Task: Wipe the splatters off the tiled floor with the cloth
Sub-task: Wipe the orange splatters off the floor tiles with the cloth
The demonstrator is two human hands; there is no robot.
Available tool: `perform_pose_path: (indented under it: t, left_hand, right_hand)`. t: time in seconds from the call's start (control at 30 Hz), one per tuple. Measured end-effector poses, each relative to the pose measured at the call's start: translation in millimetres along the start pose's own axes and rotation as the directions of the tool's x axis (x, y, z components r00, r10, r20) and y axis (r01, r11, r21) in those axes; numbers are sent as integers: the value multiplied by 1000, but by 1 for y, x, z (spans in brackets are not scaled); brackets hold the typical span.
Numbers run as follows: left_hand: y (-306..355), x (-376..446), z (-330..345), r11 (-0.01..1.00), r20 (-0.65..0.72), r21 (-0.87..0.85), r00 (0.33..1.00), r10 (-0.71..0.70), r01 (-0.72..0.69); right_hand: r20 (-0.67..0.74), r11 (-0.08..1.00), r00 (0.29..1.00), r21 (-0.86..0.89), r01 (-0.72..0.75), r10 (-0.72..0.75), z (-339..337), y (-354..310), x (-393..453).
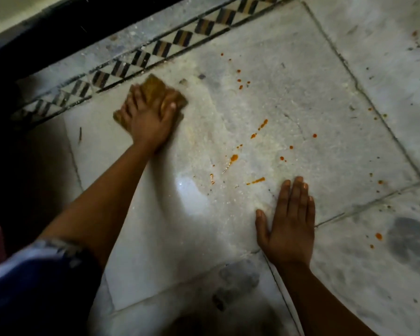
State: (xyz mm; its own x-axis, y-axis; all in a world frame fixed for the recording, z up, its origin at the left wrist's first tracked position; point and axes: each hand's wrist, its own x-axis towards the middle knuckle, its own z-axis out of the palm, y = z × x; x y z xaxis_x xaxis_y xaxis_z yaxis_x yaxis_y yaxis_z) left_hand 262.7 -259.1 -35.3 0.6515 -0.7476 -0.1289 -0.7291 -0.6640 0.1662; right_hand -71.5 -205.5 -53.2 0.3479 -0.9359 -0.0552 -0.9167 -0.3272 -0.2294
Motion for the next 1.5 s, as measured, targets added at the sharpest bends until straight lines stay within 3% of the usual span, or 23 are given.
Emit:
perform_pose_path:
  t: [0.07, 0.13, 0.2, 0.3, 0.37, 0.43, 0.5, 0.57, 0.67, 0.73, 0.87, 0.93, 1.0, 1.13, 1.2, 1.27, 1.4, 1.43, 1.5]
  left_hand:
    - [35, 38, 0, 999, 10, -2, 999, -39, 39]
    - [74, 53, 4, 999, 55, 6, 998, 34, -34]
    - [97, 37, 10, 975, 79, 13, 972, 221, -223]
    - [75, -11, 16, 885, 34, -11, 884, 466, -466]
    - [45, -27, 17, 904, -3, -32, 905, 425, -425]
    - [36, -9, 13, 965, -23, -51, 967, 255, -256]
    - [54, 25, 8, 995, -31, -51, 996, 87, -89]
    - [88, 62, 5, 998, -1, -63, 1000, 23, -23]
    - [142, 91, 9, 992, 66, -82, 993, 103, -97]
    - [164, 76, 13, 973, 91, -57, 970, 226, -222]
    - [137, 2, 25, 849, 53, -46, 847, 529, -527]
    - [107, -14, 26, 861, 1, -36, 861, 508, -508]
    - [100, 2, 24, 920, -10, -17, 920, 392, -393]
    - [147, 63, 16, 981, 27, -30, 981, 193, -192]
    - [177, 76, 18, 968, 74, -25, 965, 251, -250]
    - [187, 65, 22, 915, 95, 15, 911, 401, -404]
    - [131, 18, 22, 718, 80, 0, 716, 694, -696]
    - [113, 17, 19, 714, 87, 2, 711, 697, -700]
    - [100, 36, 14, 775, 92, 23, 774, 627, -631]
  right_hand:
    - [11, 1000, 1000, -9, 2, -2, 0, 1, 0]
    - [21, 1000, 1000, -13, 2, -2, 1, 1, 0]
    - [30, 1000, 1000, -16, 0, 0, 1, 1, 0]
    - [41, 1000, 999, -12, -6, 6, -1, 2, 1]
    - [41, 1000, 999, 1, -5, 5, -1, 1, 1]
    - [40, 1000, 999, 7, -6, 5, -2, 1, 1]
    - [40, 1000, 999, 8, -5, 5, -1, 1, 0]
    - [36, 1000, 999, 13, -4, 4, -1, 2, 0]
    - [27, 1000, 1000, 15, -4, 4, -1, 1, 1]
    - [32, 1000, 999, 20, -3, 2, -1, 1, 1]
    - [37, 999, 999, 41, -12, 10, -4, 1, 0]
    - [47, 998, 999, 60, -12, 9, -5, 1, 1]
    - [50, 997, 999, 68, -24, 20, -5, 2, 1]
    - [54, 997, 998, 72, -18, 14, -5, 1, 0]
    - [56, 997, 998, 69, -23, 19, -5, 1, 1]
    - [60, 997, 998, 76, -22, 17, -5, 1, 1]
    - [63, 997, 998, 73, -28, 23, -5, 1, 1]
    - [60, 997, 998, 78, -26, 21, -5, 1, 1]
    - [56, 995, 998, 91, -28, 23, -4, 1, 1]
